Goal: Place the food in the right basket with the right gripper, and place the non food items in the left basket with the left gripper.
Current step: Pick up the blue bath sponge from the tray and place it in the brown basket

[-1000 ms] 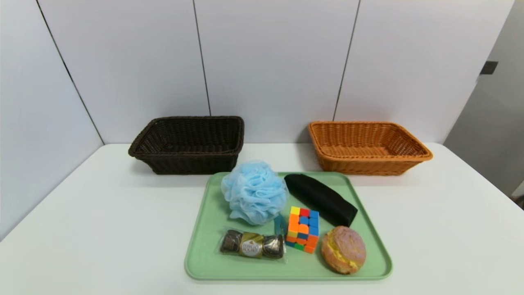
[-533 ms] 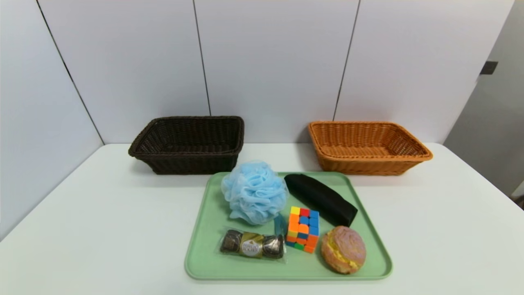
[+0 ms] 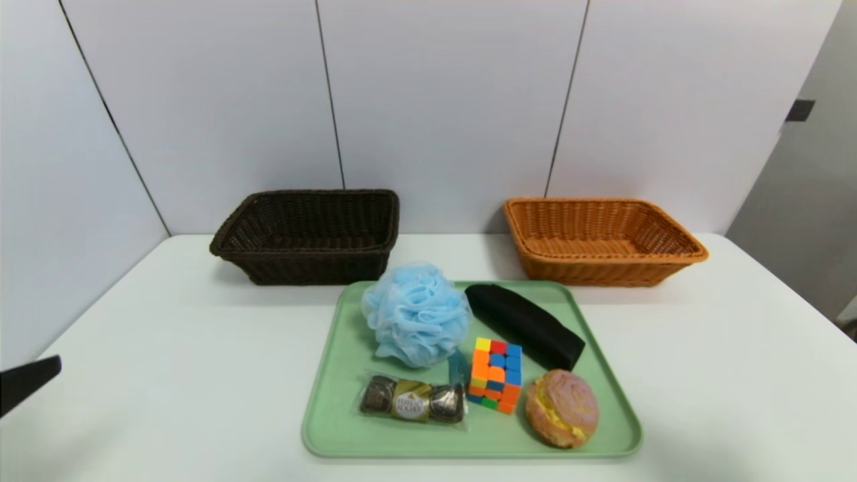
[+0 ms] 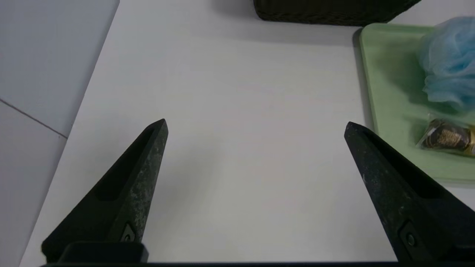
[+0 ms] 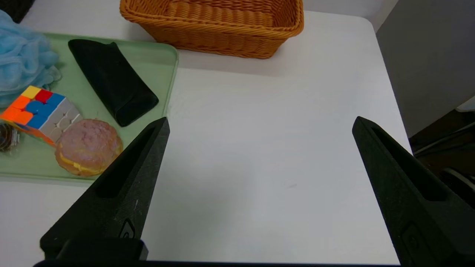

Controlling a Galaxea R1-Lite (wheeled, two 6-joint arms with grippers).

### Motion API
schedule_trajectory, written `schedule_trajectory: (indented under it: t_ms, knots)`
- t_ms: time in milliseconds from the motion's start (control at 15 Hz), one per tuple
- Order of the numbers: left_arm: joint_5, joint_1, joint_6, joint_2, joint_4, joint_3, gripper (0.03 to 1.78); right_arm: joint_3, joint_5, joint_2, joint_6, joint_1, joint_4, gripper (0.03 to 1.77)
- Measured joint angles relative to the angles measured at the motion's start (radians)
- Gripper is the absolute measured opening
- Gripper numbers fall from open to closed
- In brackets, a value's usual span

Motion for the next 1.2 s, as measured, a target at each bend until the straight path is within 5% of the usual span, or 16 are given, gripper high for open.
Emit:
schedule_trajectory:
  t_ms: [267, 533, 1200]
  knots:
    - [0.0, -0.015, -0.011, 0.263, 0.016, -0.193, 1.69, -0.185, 0.026, 0.213, 0.008, -0.011, 0.1, 1.7]
    - [0.001, -0.139, -0.059, 0.454, 0.029, -0.318, 1.69, -0.28, 0.139, 0.357, 0.007, 0.034, 0.112, 1.7]
    - [0.068, -0.467, -0.225, 0.708, 0.034, -0.474, 1.69, -0.356, 0.176, 0.459, 0.005, 0.352, 0.111, 1.7]
